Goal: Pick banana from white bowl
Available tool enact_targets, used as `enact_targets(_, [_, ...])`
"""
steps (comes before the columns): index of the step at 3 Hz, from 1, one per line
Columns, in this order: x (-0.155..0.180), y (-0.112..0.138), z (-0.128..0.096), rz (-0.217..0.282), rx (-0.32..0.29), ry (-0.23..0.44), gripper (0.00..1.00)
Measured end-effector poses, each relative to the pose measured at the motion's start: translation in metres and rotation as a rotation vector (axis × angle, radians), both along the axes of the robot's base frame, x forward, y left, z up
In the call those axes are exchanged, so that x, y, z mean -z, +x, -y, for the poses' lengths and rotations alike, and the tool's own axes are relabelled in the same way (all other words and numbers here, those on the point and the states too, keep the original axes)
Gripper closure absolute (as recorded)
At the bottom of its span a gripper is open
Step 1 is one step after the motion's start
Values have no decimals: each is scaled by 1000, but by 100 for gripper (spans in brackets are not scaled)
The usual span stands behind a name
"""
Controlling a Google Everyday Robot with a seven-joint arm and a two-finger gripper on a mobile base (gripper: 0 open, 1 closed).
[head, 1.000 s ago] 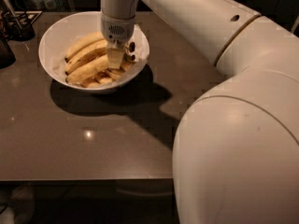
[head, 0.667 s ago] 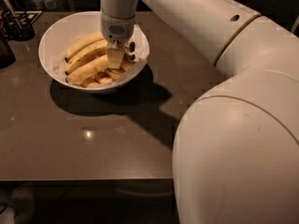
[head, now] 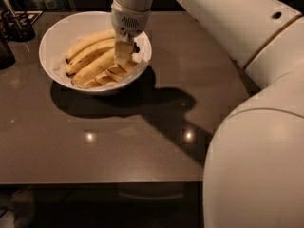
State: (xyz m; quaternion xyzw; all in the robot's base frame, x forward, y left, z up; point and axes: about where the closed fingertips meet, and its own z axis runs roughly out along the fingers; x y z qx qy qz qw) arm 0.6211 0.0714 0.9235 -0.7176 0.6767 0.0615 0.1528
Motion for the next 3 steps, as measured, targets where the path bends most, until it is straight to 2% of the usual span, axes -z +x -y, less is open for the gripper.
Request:
enact_targets(1, [-9,-1,9,-1,-24,43,100])
enact_targets(2, [-15,-6,18,-9,-65,123,100])
enact_targets(3, [-28,-26,37,0,-87,214,100])
